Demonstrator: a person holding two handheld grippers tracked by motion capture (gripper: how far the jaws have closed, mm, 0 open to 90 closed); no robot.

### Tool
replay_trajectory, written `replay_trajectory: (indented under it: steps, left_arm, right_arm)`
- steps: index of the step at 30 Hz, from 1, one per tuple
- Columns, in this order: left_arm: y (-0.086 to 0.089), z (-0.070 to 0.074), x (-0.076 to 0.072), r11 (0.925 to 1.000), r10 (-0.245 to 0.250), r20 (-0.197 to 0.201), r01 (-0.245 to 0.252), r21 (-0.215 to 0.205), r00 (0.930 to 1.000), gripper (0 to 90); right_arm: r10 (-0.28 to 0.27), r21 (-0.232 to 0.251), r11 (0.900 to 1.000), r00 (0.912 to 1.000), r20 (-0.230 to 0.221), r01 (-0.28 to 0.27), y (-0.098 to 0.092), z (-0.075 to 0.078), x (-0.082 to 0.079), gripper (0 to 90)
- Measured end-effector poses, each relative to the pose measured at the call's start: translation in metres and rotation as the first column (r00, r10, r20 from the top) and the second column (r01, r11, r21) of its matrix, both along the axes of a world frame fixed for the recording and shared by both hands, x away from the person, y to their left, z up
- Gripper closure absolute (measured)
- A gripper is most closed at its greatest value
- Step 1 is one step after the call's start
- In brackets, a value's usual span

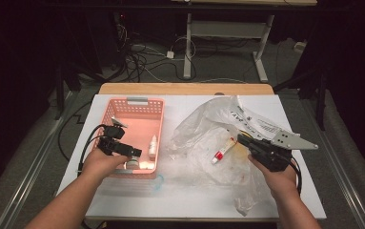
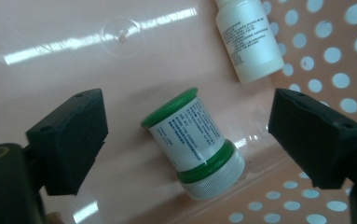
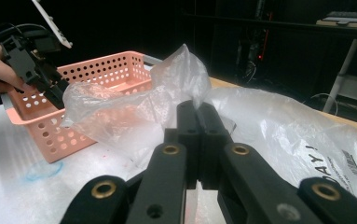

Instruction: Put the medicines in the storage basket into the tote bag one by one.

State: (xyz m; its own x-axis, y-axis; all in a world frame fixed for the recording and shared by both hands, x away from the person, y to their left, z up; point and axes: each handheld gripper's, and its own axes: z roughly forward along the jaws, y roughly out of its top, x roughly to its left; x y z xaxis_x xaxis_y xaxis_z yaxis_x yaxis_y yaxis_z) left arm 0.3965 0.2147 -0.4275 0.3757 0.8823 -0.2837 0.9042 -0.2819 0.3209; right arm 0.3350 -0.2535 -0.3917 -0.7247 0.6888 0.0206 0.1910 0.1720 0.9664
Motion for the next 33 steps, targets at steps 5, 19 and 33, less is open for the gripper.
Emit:
replay_trajectory:
  steps: [5, 19, 33]
  left_arm:
    - [-0.005, -0.005, 0.006, 0.9992, -0.018, -0.083, 0.021, 0.035, 0.9964, 17.3]
    - [-0.008, -0.011, 0.012, 0.9978, -0.03, -0.176, 0.04, 0.054, 0.9839, 38.6]
    - [-0.015, -0.013, 0.016, 0.9899, -0.057, -0.201, 0.082, 0.116, 0.9779, 52.5]
  right_arm:
    - [0.0, 0.003, 1.0, 1.0, -0.001, 0.0, -0.001, 0.0, 0.0, 90.0]
    - [-0.001, -0.002, 1.0, 1.0, 0.001, 0.001, -0.001, 0.0, -0.001, 90.0]
    - [0.003, -0.002, 1.0, 1.0, -0.004, -0.003, 0.0, -0.001, 0.001, 90.0]
